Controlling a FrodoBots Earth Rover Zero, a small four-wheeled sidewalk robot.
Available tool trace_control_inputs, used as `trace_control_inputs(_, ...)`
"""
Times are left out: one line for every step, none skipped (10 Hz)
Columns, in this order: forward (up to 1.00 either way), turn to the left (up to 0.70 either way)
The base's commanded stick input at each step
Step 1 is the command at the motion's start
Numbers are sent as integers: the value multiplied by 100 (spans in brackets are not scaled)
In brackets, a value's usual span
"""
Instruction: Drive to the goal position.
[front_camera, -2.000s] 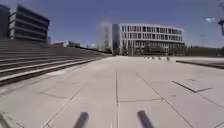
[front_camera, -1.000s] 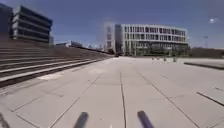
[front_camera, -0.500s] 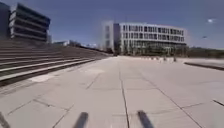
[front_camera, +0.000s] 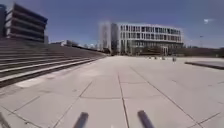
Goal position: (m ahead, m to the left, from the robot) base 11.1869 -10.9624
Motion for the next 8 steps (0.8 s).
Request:
trace_control_inputs(70, -27)
trace_control_inputs(70, -9)
trace_control_inputs(70, 0)
trace_control_inputs(70, 0)
trace_control_inputs(70, 0)
trace_control_inputs(70, 0)
trace_control_inputs(70, 0)
trace_control_inputs(70, 0)
